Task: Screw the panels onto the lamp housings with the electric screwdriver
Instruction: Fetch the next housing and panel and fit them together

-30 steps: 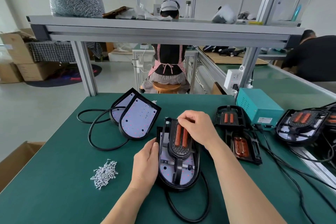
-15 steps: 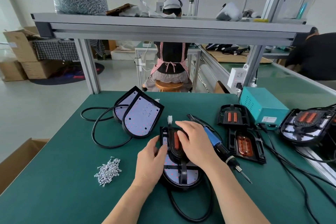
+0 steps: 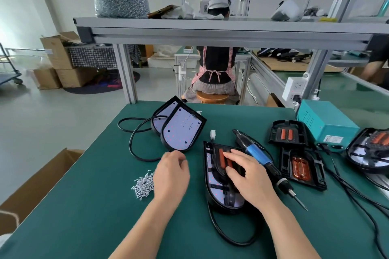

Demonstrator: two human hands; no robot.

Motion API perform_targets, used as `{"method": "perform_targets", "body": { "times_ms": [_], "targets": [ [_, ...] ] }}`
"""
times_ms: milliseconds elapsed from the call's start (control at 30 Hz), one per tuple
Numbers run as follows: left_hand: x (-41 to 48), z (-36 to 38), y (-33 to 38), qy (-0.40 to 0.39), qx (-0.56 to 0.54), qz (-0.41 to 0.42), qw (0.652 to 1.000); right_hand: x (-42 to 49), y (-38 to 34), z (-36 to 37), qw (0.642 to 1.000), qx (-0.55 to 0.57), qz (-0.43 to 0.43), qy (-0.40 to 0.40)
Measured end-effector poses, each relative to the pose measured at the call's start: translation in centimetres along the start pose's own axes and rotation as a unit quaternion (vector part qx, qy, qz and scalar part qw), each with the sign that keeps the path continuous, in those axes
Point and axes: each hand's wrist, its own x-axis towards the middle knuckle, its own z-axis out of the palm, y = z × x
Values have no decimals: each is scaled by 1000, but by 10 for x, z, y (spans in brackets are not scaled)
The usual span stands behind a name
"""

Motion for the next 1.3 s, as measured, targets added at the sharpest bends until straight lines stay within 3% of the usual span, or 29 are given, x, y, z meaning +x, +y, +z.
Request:
{"method": "perform_targets", "body": {
  "times_ms": [167, 267, 367, 467, 567, 667, 767, 867, 967, 1067, 1167, 1300],
  "targets": [
    [28, -39, -25, -37, 129, -52, 990, 0, -1, 0, 998, 20, -12, 56],
    [33, -50, -34, -96, 174, -67, 978, -1, -2, -6, 987, 6, -3, 163],
    [32, -51, -36, -125, 212, -58, 968, 0, 3, -21, 958, -88, 42, 269],
    [30, -49, -35, -134, 246, -45, 959, 5, 15, -37, 947, -193, 158, 201],
    [31, -49, -36, -139, 256, -41, 956, 7, 20, -42, 949, -182, 233, 108],
    [32, -50, -37, -153, 274, -29, 949, 7, 18, -37, 945, -240, 215, 59],
    [31, -51, -35, -163, 289, -11, 943, 16, 15, -29, 919, -349, 181, 43],
    [31, -51, -33, -169, 315, 3, 934, 23, 14, -28, 914, -366, 172, 24],
    [31, -50, -33, -172, 333, 21, 927, 23, 16, -32, 923, -344, 169, 14],
    [29, -48, -34, -141, 300, 49, 942, 18, 22, -38, 947, -269, 173, 31],
    [23, -47, -28, -79, 183, 63, 978, 16, 20, -52, 978, -105, 173, 54],
    [13, -39, -8, -98, -32, 23, 994, 16, 13, -67, 970, 110, 191, 99]
  ]
}}
